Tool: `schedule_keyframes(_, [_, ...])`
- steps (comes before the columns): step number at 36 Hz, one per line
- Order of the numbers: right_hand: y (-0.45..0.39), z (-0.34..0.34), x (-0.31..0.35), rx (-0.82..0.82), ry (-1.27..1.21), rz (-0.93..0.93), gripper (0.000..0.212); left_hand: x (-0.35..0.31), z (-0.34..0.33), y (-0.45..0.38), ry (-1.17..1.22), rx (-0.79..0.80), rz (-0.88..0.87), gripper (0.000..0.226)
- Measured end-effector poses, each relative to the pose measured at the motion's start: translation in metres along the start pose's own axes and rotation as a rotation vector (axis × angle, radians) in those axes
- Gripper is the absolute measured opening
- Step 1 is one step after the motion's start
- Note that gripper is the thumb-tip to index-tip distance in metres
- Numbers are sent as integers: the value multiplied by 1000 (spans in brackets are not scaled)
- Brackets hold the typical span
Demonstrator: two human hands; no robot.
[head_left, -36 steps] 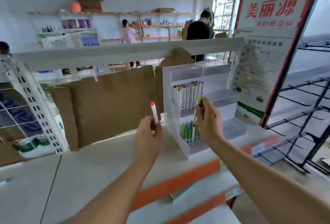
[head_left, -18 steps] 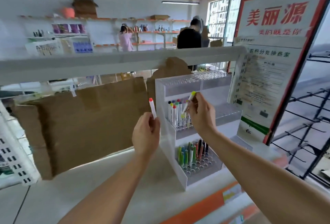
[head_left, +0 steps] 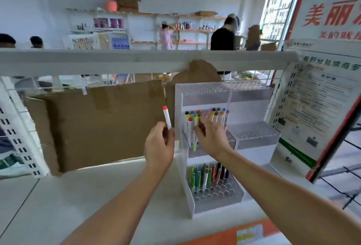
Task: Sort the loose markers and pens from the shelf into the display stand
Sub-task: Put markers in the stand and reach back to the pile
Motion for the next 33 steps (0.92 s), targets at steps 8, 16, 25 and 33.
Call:
schedule_keyframes(8, [0,6,2,37,52,22,14,-4,3,8,-9,-48,-4,22])
schedule_keyframes(16, [1,42,42,-218,-231,206,19,-47,7,6,-52,-58,-159,18])
schedule_keyframes(25, [-4,67,39,-369,-449,165,14,-58,4,6,-134,6,-187,37])
schedule_keyframes(33, [-6,70,11,-324,-231,206,12,-15,1,14,-325,158,-33,72])
Point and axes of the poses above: each hand's wrist, its own y-axis away from the middle knuckle, its own z-axis out of the back of the hand, x = y × z, the point moved 7 cm from there along -y, towards the middle knuckle, and after that the axes turned 3 degrees about -y, right-handed, at the moved point
